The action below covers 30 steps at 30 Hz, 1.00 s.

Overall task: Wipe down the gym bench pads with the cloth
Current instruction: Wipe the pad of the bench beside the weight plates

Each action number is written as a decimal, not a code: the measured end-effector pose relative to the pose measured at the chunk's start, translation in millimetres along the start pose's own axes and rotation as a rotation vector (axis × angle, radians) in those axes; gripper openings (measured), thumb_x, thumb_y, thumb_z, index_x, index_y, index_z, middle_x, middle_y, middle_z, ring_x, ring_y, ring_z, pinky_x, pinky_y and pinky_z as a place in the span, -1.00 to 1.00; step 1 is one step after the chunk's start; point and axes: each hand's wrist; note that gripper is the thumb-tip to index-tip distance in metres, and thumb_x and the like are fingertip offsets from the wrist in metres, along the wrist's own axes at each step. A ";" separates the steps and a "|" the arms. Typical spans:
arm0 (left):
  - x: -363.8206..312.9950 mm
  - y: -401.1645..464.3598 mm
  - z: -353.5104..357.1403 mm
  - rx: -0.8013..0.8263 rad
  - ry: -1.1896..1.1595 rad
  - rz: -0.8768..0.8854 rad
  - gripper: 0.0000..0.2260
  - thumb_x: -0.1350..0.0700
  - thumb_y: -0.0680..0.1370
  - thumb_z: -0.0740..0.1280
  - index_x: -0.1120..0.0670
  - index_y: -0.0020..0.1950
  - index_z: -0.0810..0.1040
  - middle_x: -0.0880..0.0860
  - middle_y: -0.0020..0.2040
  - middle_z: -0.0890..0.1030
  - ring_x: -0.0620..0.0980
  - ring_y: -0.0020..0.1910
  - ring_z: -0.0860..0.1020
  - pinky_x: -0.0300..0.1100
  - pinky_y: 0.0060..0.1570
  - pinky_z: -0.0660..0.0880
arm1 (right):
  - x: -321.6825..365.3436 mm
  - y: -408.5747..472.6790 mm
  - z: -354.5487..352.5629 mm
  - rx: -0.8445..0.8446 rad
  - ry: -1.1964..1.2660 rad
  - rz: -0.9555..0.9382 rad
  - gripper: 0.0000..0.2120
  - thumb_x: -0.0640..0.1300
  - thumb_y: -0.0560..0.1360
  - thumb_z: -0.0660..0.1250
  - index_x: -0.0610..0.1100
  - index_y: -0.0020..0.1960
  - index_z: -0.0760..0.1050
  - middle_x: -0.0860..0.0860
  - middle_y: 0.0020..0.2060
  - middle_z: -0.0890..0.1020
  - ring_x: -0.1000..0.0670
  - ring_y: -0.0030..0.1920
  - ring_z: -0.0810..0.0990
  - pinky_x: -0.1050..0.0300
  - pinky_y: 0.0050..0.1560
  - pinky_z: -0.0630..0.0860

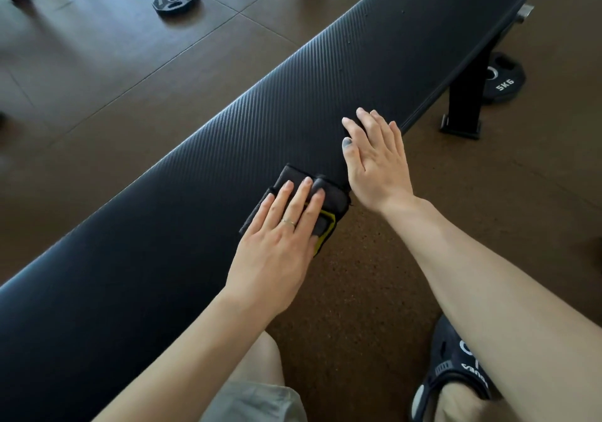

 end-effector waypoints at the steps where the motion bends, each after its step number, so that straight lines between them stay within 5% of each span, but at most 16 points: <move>1: -1.0 11.9 -2.8 0.000 -0.028 -0.003 -0.44 -0.10 0.72 -0.03 0.04 0.70 0.00 0.07 0.70 -0.01 0.09 0.67 -0.08 0.03 0.62 -0.11 | 0.5 0.7 -0.7 0.002 0.009 0.005 -0.48 0.04 0.70 -0.13 -0.02 0.62 0.22 -0.04 0.64 0.15 -0.03 0.65 -0.02 0.02 0.60 -0.23; 7: -12.3 70.7 -10.6 0.000 -0.090 -0.036 -0.43 -0.14 0.73 -0.08 0.03 0.70 -0.09 0.05 0.71 -0.10 0.07 0.68 -0.17 -0.01 0.61 -0.25 | 1.3 3.3 -8.4 0.091 -0.018 0.031 -0.50 0.01 0.74 -0.15 0.02 0.66 0.09 0.02 0.67 0.02 0.03 0.66 -0.14 0.05 0.60 -0.30; 17: -10.0 17.5 -6.6 0.033 -0.110 -0.076 -0.43 -0.17 0.70 -0.19 -0.03 0.70 -0.12 -0.01 0.68 -0.16 0.04 0.66 -0.23 -0.05 0.57 -0.31 | -1.2 3.5 -15.6 0.204 -0.090 0.010 -0.48 0.06 0.74 -0.20 0.03 0.68 -0.03 0.04 0.68 -0.07 0.06 0.65 -0.22 0.05 0.60 -0.31; 21: -5.8 61.2 -14.3 0.075 -0.079 -0.080 -0.42 -0.17 0.68 -0.31 -0.04 0.70 -0.15 0.01 0.69 -0.23 0.06 0.65 -0.30 0.02 0.60 -0.31 | -8.2 15.6 -29.8 0.098 -0.059 -0.064 -0.52 0.04 0.74 -0.10 -0.01 0.59 0.30 0.01 0.58 0.30 -0.02 0.60 0.17 0.01 0.58 0.03; 24: -2.6 98.4 -19.4 0.105 -0.162 -0.176 -0.47 -0.15 0.74 -0.18 -0.08 0.70 -0.19 -0.04 0.69 -0.25 -0.02 0.64 -0.32 -0.07 0.54 -0.39 | -20.6 41.2 -40.0 -0.076 -0.030 -0.138 -0.52 0.04 0.71 -0.03 -0.11 0.43 0.50 -0.05 0.34 0.59 -0.09 0.37 0.50 -0.07 0.42 0.34; 30: 7.6 161.0 -23.1 0.128 -0.222 -0.346 -0.48 -0.17 0.74 -0.15 -0.15 0.69 -0.16 -0.10 0.69 -0.23 -0.07 0.65 -0.29 -0.08 0.55 -0.35 | -35.6 103.0 -26.1 0.014 -0.116 -0.233 -0.47 0.06 0.70 -0.07 -0.11 0.56 0.34 -0.13 0.52 0.40 -0.16 0.55 0.29 -0.19 0.58 0.15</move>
Point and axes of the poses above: each hand's wrist, its own y-axis towards the middle knuckle, its own z-axis out of the palm, x = y × z
